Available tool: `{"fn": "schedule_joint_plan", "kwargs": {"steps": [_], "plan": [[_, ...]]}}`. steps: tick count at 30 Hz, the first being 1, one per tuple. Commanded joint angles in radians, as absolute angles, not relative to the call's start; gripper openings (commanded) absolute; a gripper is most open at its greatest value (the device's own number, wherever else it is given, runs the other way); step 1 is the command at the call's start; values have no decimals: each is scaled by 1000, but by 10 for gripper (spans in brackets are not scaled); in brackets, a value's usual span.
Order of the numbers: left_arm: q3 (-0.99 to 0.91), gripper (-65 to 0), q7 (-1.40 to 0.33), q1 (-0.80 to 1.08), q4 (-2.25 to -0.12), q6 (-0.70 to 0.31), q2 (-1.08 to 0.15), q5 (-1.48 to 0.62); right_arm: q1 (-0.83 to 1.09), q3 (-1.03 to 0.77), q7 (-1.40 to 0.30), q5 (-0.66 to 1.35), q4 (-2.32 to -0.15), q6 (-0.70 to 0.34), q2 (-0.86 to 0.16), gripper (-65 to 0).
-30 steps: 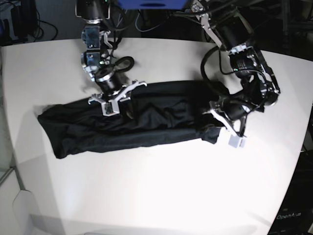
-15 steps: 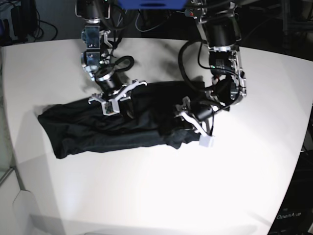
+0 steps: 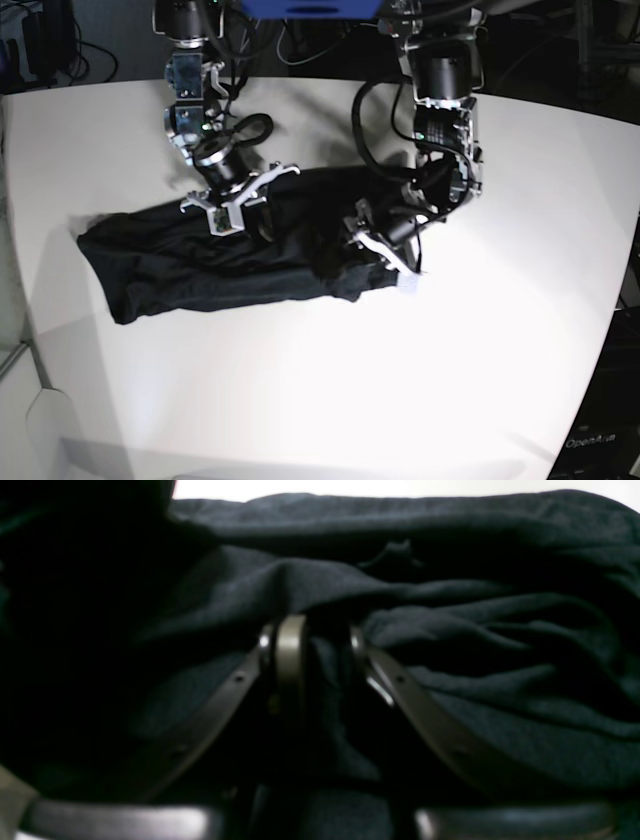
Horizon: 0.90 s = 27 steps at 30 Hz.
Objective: Fold the T-shirt properly
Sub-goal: 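Fold the strip end with the left gripper back over the strip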
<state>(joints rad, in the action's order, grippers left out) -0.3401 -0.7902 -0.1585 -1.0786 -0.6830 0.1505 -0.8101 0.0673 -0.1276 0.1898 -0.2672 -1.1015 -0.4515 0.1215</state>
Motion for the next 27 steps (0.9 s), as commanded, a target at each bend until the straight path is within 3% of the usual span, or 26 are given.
{"fn": "schedule_joint_plan", "kwargs": {"steps": [1, 8, 20, 22, 27], "plan": [[-337, -633, -763, -182, -1093, -698, 157, -834, 128, -136, -136, -372, -1053, -446, 108, -518], [-223, -633, -674, -211, -1086, -698, 157, -834, 128, -136, -136, -372, -1053, -446, 111, -518], [-217, -631, -677, -237, -1001, -698, 157, -845, 130, -137, -136, -372, -1053, -446, 111, -518], [-217, -607, -677, -237, -1001, -698, 157, -845, 130, -137, -136, -372, -1053, -446, 111, -518], [-222, -468, -677, -232, -1001, -698, 157, -845, 128, -137, -136, -372, -1053, -446, 111, -518]]}}
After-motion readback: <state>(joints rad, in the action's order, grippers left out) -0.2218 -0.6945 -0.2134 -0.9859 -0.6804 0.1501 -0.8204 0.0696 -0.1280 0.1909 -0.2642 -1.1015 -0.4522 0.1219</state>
